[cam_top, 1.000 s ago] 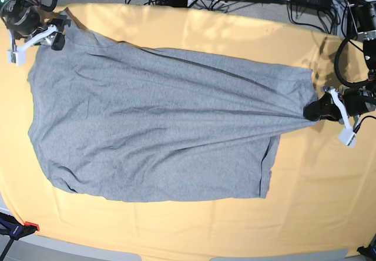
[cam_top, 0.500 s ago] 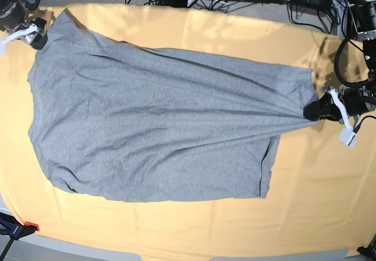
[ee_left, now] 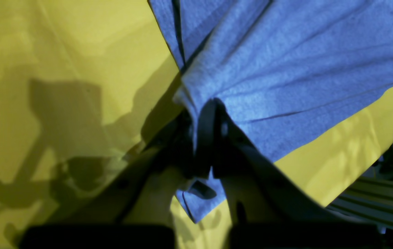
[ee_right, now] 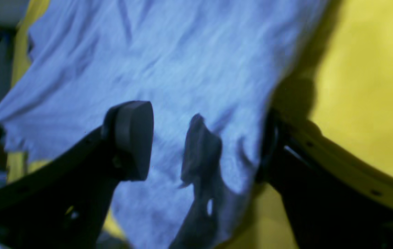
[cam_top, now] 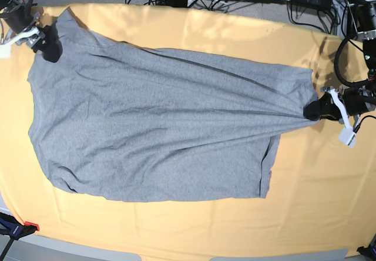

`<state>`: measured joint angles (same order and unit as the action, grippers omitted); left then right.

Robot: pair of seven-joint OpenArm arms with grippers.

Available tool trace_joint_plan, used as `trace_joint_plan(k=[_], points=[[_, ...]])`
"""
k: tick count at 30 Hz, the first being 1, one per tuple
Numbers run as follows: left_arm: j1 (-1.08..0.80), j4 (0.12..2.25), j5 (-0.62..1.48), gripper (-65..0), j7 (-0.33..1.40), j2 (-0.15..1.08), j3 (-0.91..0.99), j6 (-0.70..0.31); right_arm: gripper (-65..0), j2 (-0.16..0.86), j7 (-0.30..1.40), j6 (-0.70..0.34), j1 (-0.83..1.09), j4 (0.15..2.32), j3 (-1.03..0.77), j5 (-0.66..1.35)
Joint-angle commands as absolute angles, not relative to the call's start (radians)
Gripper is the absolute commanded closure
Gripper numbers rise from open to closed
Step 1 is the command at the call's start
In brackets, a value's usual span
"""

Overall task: Layout the t-shirt on the table in an organized manner, then fold the t-shirt properly
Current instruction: 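Pull both held corners apart to stretch the shirt taut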

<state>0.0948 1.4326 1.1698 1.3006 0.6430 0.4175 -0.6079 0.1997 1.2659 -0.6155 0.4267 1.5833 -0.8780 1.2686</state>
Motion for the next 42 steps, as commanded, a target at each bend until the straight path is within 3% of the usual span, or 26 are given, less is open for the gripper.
trace_joint_plan(k=[1, 7, 12, 21, 25, 28, 42], points=[[0.112, 1.446, 1.186, 0.0, 1.279, 0.668, 0.429, -0.604, -38.1, 0.214, 1.314, -0.624, 0.435, 1.589, -0.877, 1.277], [0.112, 1.446, 1.187, 0.0, 1.279, 0.668, 0.429, -0.603, -14.5, 0.231, 1.360, -0.671, 0.438, 1.605, -0.877, 1.335], [0.112, 1.446, 1.218, 0.0, 1.279, 0.668, 0.429, -0.608, -7.2, 0.247, 1.361, -0.675, 0.438, 1.710, -0.878, 1.335], [0.112, 1.446, 1.383, 0.0, 1.279, 0.668, 0.429, -0.698, -5.5, 0.247, 1.381, -0.698, 0.438, 1.997, -0.878, 1.335], [0.126, 1.446, 1.405, 0.0, 1.279, 0.668, 0.429, -0.698, -5.4, 0.247, 1.349, -0.698, 0.434, 2.010, -0.878, 1.335], [0.154, 1.446, 1.405, 0.0, 1.279, 0.668, 0.429, -0.698, 0.0, 0.247, 1.314, -0.698, 0.432, 2.010, -0.878, 1.335], [0.161, 1.447, 1.484, 0.0, 1.396, 0.709, 0.427, -0.698, 0.0, 0.307, 1.349, -0.698, 0.433, 2.010, -0.878, 1.336]])
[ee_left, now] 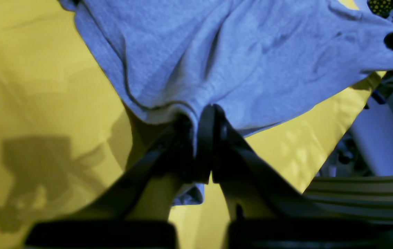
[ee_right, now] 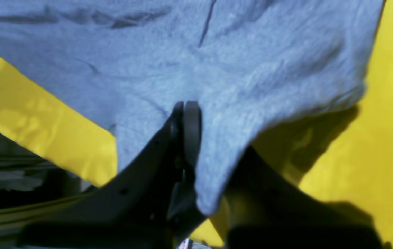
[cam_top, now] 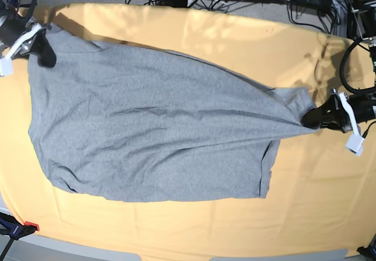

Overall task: Layout the t-shirt on the table in an organized manner, then fold the t-shirt properly
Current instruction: 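Pull both held corners apart to stretch the shirt taut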

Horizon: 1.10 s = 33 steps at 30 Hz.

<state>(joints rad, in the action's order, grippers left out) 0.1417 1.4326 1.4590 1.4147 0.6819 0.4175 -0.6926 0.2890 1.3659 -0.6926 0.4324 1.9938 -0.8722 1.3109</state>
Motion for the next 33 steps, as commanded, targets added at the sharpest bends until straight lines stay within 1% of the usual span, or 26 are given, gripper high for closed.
trace_joint_plan(k=[1, 6, 11, 14, 17, 24, 30, 31, 32, 33], points=[[0.161, 1.448, 1.484, 0.0, 1.396, 0.718, 0.427, -0.679, 0.0, 0.319, 1.349, -0.698, 0.433, 2.010, -0.878, 1.336], [0.161, 1.451, 1.484, 0.0, 1.396, 0.769, 0.426, -0.658, 0.0, 0.369, 1.372, -0.698, 0.434, 2.010, -0.878, 1.403], [0.162, 1.464, 1.484, 0.0, 1.396, 0.804, 0.426, -0.659, 0.0, 0.372, 1.375, -0.698, 0.421, 2.010, -0.878, 1.408], [0.161, 1.464, 1.484, 0.0, 1.396, 0.806, 0.426, -0.656, 0.0, 0.372, 1.374, -0.698, 0.421, 2.010, -0.878, 1.409], [0.153, 1.464, 1.484, 0.0, 1.396, 0.800, 0.426, -0.593, 0.0, 0.371, 1.396, -0.698, 0.422, 2.010, -0.878, 1.410], [0.046, 1.464, 1.484, 0.0, 1.396, 0.805, 0.426, -0.591, 0.0, 0.368, 1.396, -0.698, 0.474, 2.009, -0.878, 1.405], [0.025, 1.464, 1.484, 0.0, 1.396, 0.800, 0.426, -0.590, 0.0, 0.368, 1.396, -0.698, 0.476, 2.009, -0.878, 1.390], [0.025, 1.464, 1.484, -1.6, 1.396, 0.800, 0.426, -0.590, 0.0, 0.368, 1.396, -0.698, 0.476, 2.009, -0.878, 1.389], [0.025, 1.464, 1.484, -9.2, 1.396, 0.801, 0.426, -0.590, 0.0, 0.368, 1.396, -0.698, 0.476, 2.009, -0.878, 1.387], [0.025, 1.464, 1.484, -18.5, 1.396, 0.801, 0.426, -0.586, 0.0, 0.368, 1.396, -0.698, 0.476, 2.009, -0.878, 1.387]])
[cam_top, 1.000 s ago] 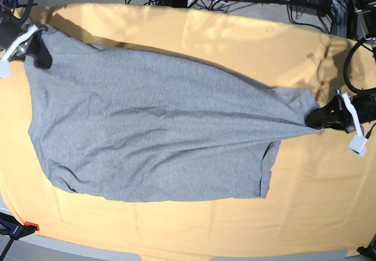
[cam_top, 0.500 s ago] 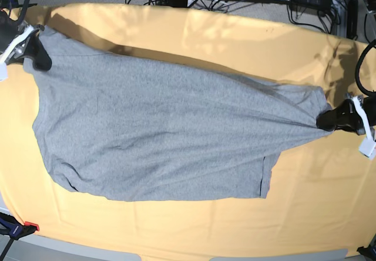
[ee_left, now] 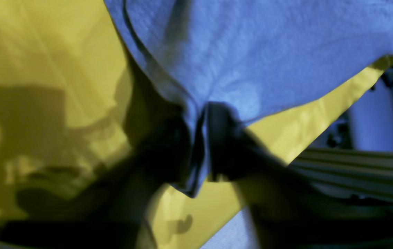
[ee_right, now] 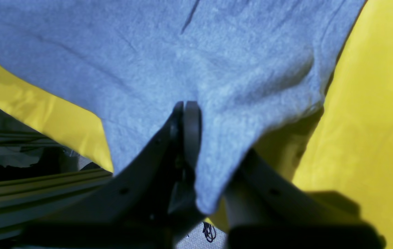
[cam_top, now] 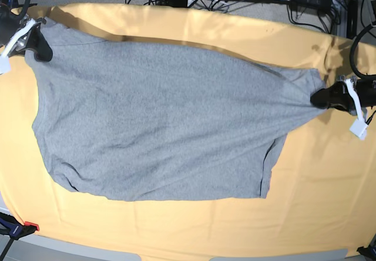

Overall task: Layout the t-shirt on the table in an organized manner, then fold the t-shirt properly
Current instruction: 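Pull both held corners apart to stretch the shirt taut, then release the shirt corners and open both grippers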

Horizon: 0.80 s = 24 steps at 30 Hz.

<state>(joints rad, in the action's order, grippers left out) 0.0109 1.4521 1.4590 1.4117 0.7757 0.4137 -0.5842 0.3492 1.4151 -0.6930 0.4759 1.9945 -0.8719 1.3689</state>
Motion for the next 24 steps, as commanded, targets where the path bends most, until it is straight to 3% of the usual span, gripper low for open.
trace_joint_plan(k=[1, 2, 4, 12, 15, 18, 20, 22, 24], points=[[0.025, 1.464, 1.484, -28.3, 1.396, 0.801, 0.426, -0.576, 0.0, 0.368, 1.396, -0.698, 0.476, 2.009, -0.878, 1.387], [0.024, 1.464, 1.484, -37.3, 1.396, 0.801, 0.426, -0.564, 0.0, 0.368, 1.396, -0.698, 0.476, 2.009, -0.878, 1.387], [0.024, 1.464, 1.484, -46.7, 1.396, 0.801, 0.426, -0.560, 0.0, 0.368, 1.396, -0.698, 0.476, 2.009, -0.878, 1.387], [-0.007, 1.464, 1.484, -47.0, 1.396, 0.805, 0.427, -0.561, 0.0, 0.368, 1.396, -0.698, 0.476, 2.009, -0.878, 1.387], [-0.007, 1.464, 1.484, -37.2, 1.396, 0.806, 0.429, -0.588, 0.0, 0.368, 1.396, -0.698, 0.476, 2.009, -0.878, 1.350], [-0.007, 1.464, 1.484, -14.6, 1.396, 0.806, 0.429, -0.611, 0.0, 0.365, 1.396, -0.692, 0.476, 2.009, -0.878, 1.295], [-0.007, 1.464, 1.484, -2.9, 1.396, 0.806, 0.429, -0.619, 0.0, 0.366, 1.396, -0.698, 0.476, 2.009, -0.878, 1.282], [-0.007, 1.464, 1.484, 0.0, 1.396, 0.806, 0.429, -0.617, -11.7, 0.366, 1.396, -0.698, 0.476, 2.009, -0.878, 1.282], [-0.005, 1.464, 1.484, 0.0, 1.396, 0.806, 0.429, -0.617, -31.3, 0.366, 1.396, -0.698, 0.476, 2.009, -0.878, 1.282]])
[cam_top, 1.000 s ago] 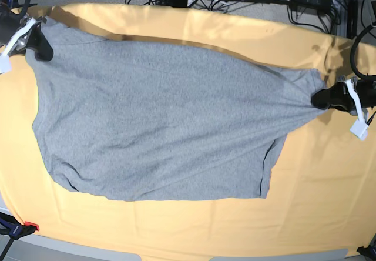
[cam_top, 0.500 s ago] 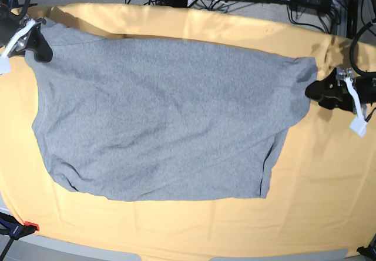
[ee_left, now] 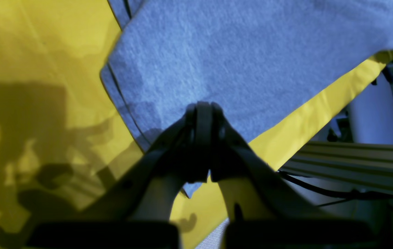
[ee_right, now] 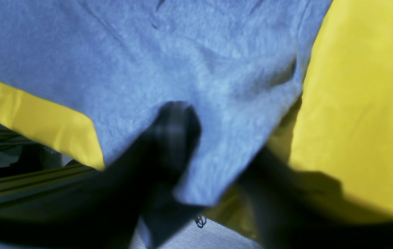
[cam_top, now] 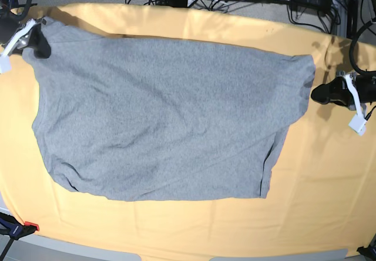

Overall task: Layout the t-shirt on the table in an organized manner, then fold the t-shirt properly
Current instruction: 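Release the shirt corners and open both grippers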

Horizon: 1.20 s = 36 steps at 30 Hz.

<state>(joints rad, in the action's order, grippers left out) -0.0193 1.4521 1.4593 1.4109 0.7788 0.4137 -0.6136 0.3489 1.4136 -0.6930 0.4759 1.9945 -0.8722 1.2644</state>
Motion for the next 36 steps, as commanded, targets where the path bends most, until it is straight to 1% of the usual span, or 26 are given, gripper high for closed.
trace_joint_plan(k=[1, 2, 4, 6, 8, 11, 12, 13, 14, 17, 20, 22, 24, 28, 31, 36], points=[[-0.001, 1.464, 1.484, 0.0, 1.396, 0.806, 0.429, -0.617, -39.1, 0.366, 1.396, -0.698, 0.476, 2.009, -0.878, 1.282], [0.009, 1.464, 1.484, 0.0, 1.396, 0.806, 0.429, -0.617, -43.4, 0.366, 1.396, -0.698, 0.476, 2.010, -0.878, 1.283], [0.032, 1.464, 1.484, -0.5, 1.396, 0.806, 0.429, -0.617, -44.1, 0.366, 1.396, -0.698, 0.472, 2.010, -0.879, 1.285], [0.060, 1.464, 1.484, -6.1, 1.396, 0.806, 0.429, -0.617, -44.1, 0.366, 1.396, -0.698, 0.470, 2.010, -0.899, 1.283], [0.085, 1.464, 1.484, -16.3, 1.396, 0.806, 0.429, -0.617, -44.1, 0.366, 1.396, -0.698, 0.471, 2.010, -0.943, 1.283], [0.120, 1.464, 1.484, -35.6, 1.396, 0.806, 0.429, -0.617, -44.1, 0.366, 1.332, -0.698, 0.467, 2.010, -1.040, 1.286], [0.133, 1.464, 1.484, -40.7, 1.396, 0.804, 0.429, -0.617, -44.1, 0.366, 1.311, -0.698, 0.465, 2.010, -1.071, 1.286], [0.147, 1.464, 1.484, -44.2, 1.396, 0.800, 0.429, -0.617, -44.1, 0.366, 1.293, -0.698, 0.459, 2.010, -1.098, 1.286], [0.157, 1.464, 1.438, -45.9, 1.380, 0.797, 0.429, -0.617, -44.1, 0.366, 1.286, -0.698, 0.446, 2.010, -1.118, 1.286], [0.192, 1.464, 1.259, -46.4, 1.205, 0.783, 0.429, -0.607, -44.1, 0.366, 1.286, -0.698, 0.438, 2.010, -1.133, 1.286], [0.228, 1.464, 1.078, -46.4, 1.085, 0.744, 0.428, -0.537, -44.1, 0.366, 1.286, -0.698, 0.437, 2.010, -1.132, 1.286], [0.250, 1.458, 1.001, -46.4, 1.037, 0.709, 0.422, -0.495, -44.1, 0.366, 1.282, -0.698, 0.431, 2.010, -1.132, 1.287], [0.275, 1.443, 0.977, -46.4, 1.016, 0.680, 0.404, -0.477, -44.1, 0.366, 1.284, -0.698, 0.421, 2.010, -1.132, 1.302], [0.339, 1.403, 0.921, -46.4, 0.991, 0.607, 0.373, -0.476, -44.1, 0.366, 1.283, -0.698, 0.421, 2.010, -1.132, 1.338], [0.402, 1.357, 0.852, -46.4, 0.960, 0.551, 0.355, -0.424, -44.1, 0.366, 1.286, -0.698, 0.421, 2.009, -1.132, 1.338], [0.500, 1.247, 0.739, -46.4, 0.905, 0.474, 0.346, -0.365, -44.1, 0.366, 1.288, -0.698, 0.421, 2.009, -1.132, 1.333]])
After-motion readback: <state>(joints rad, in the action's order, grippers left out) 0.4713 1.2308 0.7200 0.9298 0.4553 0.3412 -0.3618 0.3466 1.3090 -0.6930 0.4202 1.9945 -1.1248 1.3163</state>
